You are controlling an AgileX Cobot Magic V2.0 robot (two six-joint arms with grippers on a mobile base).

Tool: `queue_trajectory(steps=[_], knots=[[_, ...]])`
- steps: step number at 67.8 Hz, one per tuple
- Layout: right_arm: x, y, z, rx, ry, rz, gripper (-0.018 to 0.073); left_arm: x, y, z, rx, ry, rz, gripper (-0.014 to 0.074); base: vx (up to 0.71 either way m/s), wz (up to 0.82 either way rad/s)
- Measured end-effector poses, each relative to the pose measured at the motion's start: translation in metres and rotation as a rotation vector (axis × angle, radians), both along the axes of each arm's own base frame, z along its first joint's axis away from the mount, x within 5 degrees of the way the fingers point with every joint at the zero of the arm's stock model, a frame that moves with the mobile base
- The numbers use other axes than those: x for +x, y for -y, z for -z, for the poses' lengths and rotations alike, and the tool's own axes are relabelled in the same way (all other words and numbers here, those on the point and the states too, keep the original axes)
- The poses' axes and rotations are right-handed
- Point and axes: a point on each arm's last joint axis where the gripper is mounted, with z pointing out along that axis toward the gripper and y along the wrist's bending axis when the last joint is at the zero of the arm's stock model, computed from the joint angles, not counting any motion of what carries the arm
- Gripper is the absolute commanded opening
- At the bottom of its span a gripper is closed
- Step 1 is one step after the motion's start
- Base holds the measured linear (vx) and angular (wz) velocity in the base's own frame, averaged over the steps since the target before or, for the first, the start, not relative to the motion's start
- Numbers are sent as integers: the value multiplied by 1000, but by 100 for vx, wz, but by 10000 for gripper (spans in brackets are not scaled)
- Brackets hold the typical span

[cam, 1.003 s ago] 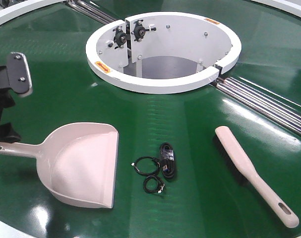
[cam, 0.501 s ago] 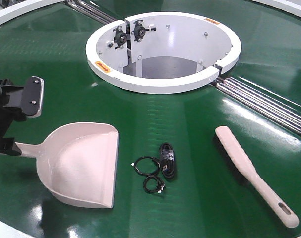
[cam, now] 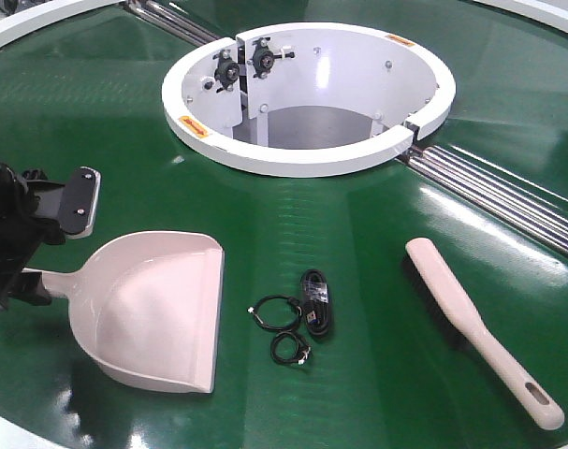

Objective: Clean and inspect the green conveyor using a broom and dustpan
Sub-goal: 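Lower the left gripper onto the pink dustpan handle and grasp it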

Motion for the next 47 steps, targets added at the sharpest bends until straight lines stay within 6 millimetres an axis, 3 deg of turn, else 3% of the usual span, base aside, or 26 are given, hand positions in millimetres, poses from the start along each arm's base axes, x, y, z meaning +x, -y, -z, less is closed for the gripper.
queue_trajectory(steps=[30, 39, 47], knots=[[0, 0, 0, 0, 0, 0, -10, 9, 0, 27, 10, -73, 2, 534, 0, 0], [0, 0, 0, 0, 0, 0, -10, 11, 1, 34, 12, -98, 2, 445, 0, 0], [0, 0, 0, 0, 0, 0, -10, 11, 0, 40, 19, -129, 5, 295, 0, 0]])
